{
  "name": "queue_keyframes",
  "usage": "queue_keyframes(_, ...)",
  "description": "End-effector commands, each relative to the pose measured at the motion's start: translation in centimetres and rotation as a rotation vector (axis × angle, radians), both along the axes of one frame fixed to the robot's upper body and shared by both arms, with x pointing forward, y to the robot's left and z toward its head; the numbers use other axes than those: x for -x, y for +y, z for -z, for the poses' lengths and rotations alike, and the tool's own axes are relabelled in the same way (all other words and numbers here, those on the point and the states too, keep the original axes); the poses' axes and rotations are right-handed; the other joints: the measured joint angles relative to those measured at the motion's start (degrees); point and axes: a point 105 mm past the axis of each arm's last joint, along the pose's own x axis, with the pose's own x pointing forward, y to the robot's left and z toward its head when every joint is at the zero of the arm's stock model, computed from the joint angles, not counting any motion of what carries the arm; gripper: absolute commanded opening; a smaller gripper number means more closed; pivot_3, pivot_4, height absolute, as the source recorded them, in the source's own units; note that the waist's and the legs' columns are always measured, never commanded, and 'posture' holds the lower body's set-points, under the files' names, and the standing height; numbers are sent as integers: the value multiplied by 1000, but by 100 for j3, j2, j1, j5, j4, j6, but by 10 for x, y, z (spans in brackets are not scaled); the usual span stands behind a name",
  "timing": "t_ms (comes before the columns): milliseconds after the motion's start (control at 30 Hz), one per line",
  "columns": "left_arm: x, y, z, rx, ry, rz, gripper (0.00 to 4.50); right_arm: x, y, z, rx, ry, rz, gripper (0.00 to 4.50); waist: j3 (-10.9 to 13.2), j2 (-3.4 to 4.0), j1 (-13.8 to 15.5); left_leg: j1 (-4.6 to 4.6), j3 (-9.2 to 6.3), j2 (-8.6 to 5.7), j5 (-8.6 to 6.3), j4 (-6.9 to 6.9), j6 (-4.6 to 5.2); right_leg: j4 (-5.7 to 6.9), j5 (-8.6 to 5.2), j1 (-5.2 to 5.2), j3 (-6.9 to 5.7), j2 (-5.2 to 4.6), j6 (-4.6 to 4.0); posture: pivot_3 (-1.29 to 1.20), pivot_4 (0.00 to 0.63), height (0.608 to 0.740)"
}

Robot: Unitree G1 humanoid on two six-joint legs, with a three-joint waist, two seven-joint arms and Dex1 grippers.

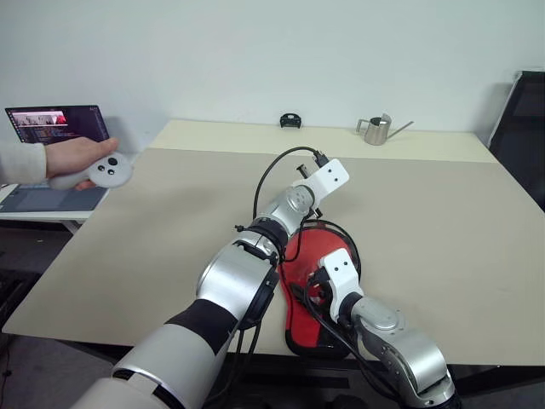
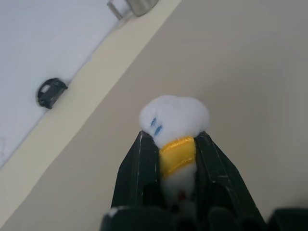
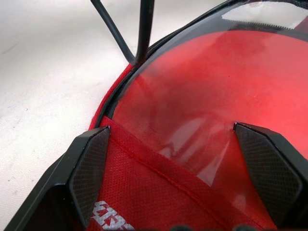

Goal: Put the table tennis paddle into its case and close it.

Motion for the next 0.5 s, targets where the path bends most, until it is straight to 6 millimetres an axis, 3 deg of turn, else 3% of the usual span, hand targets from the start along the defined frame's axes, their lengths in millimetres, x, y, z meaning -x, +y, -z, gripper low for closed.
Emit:
queue_keyframes(33, 1, 2, 5, -13, 23, 14, 1199, 17, -10, 58, 83, 261, 14, 4500, -3, 1, -11, 2, 0, 1, 1, -1, 0, 0, 0, -1, 0, 0, 0, 0, 150, 740)
queue_keyframes(300, -2, 15, 11, -48, 39, -8, 4064, 11, -10, 57, 92, 252, -5, 4500, -11, 1, -21, 8, 1, 2, 2, -2, -2, 3, 0, 2, 2, 1, 0, 0, 150, 740)
queue_keyframes(500, -2, 12, 1, 16, 42, -1, 4064, 2, -15, 56, 101, 244, -12, 4500, -11, 1, -48, 20, 1, 3, 3, -3, -2, 4, 0, 13, 3, 1, 0, 0, 150, 740)
